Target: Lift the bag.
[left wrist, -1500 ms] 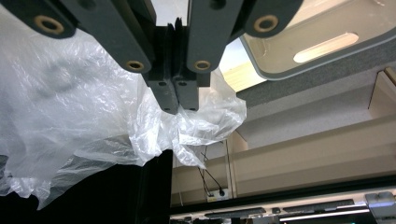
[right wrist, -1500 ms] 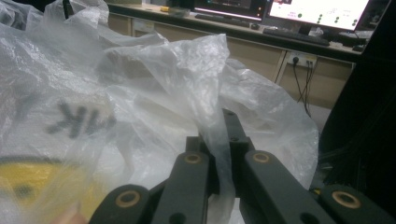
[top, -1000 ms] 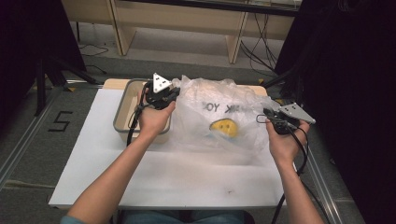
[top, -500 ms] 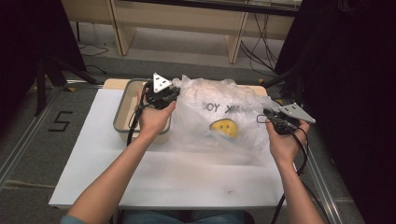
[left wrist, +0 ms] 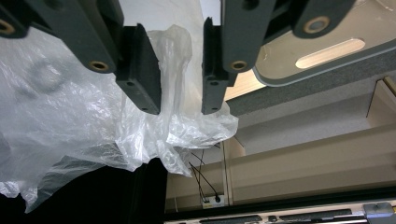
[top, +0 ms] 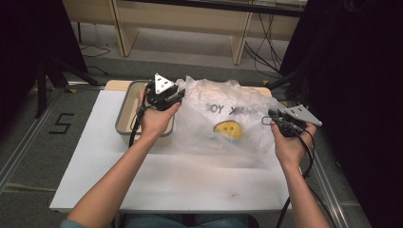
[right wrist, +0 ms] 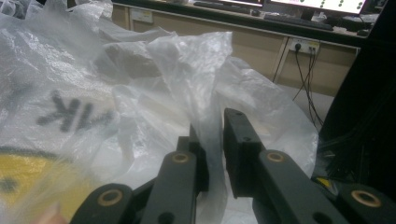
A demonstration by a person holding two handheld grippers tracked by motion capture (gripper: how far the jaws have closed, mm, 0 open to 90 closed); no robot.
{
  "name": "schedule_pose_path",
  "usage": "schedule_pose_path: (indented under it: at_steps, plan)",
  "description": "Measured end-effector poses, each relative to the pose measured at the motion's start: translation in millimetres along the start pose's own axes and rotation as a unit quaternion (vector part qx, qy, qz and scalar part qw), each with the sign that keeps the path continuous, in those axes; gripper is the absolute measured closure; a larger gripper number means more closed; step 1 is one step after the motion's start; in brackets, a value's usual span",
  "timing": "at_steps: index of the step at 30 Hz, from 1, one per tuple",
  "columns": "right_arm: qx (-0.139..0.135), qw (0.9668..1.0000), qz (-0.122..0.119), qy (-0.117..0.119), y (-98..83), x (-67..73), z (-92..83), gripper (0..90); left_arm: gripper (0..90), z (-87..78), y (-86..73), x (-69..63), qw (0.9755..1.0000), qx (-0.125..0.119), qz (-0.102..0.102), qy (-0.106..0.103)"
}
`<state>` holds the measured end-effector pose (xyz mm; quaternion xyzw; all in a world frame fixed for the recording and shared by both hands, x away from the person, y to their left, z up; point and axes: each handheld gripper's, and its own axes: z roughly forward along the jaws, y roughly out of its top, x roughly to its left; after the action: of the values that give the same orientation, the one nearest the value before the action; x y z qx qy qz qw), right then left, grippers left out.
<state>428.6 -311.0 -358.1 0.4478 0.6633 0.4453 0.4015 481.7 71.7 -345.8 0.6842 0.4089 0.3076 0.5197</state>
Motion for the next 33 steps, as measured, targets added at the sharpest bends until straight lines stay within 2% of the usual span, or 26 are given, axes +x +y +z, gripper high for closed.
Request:
schedule_pose_path:
  at_steps: [9,19,26,33]
  plan:
    - [-0.004,1.0000,0.000,-0.006,0.3,-0.5,-0.4,71.0,54.1,1.3,-0.5,0.4,1.0000,0.003,-0.005,0.004]
    - [-0.014,0.9999,0.000,0.000,2.8,-0.8,0.5,55.4,40.6,1.3,1.5,-3.1,0.9998,-0.010,-0.006,0.014]
    - [-0.011,0.9998,0.002,0.017,2.5,0.8,-8.7,49.5,40.1,-0.6,3.8,-5.8,0.9999,-0.013,-0.002,0.008]
    - [-0.038,0.9990,0.004,0.022,9.6,-1.5,-29.8,43.9,40.4,3.1,4.5,-7.9,0.9999,-0.012,0.000,0.010]
